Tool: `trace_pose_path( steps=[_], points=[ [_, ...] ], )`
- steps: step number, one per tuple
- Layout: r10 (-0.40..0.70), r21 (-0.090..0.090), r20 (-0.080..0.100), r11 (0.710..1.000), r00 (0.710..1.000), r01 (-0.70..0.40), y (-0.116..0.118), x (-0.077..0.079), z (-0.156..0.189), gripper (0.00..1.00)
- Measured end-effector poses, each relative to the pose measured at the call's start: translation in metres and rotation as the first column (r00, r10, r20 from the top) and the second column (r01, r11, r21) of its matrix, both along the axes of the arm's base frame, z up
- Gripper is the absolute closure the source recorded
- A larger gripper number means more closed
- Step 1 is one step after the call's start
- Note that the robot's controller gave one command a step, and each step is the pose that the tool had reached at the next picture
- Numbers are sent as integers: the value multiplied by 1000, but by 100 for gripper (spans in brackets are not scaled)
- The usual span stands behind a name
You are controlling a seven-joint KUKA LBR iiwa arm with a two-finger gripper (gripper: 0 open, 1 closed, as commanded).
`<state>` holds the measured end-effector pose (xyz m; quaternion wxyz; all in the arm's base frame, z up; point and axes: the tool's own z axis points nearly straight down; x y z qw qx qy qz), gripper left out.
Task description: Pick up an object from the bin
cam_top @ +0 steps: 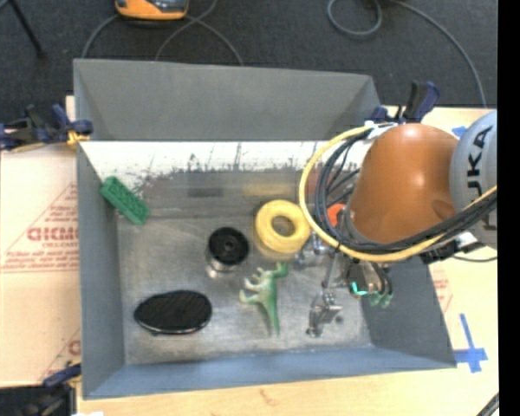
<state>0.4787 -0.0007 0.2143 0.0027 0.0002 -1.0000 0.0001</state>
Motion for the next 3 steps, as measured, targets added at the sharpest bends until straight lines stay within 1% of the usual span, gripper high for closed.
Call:
trace_pose_path(
  steps=[1,2,3],
  points=[
    [0,0,9,1000,1000,0,0,2,4,0],
    [129,-1,12,992,992,-129,-2,18,-38,0],
    [529,-2,9,849,849,-529,-3,48,-58,0]
  ],
)
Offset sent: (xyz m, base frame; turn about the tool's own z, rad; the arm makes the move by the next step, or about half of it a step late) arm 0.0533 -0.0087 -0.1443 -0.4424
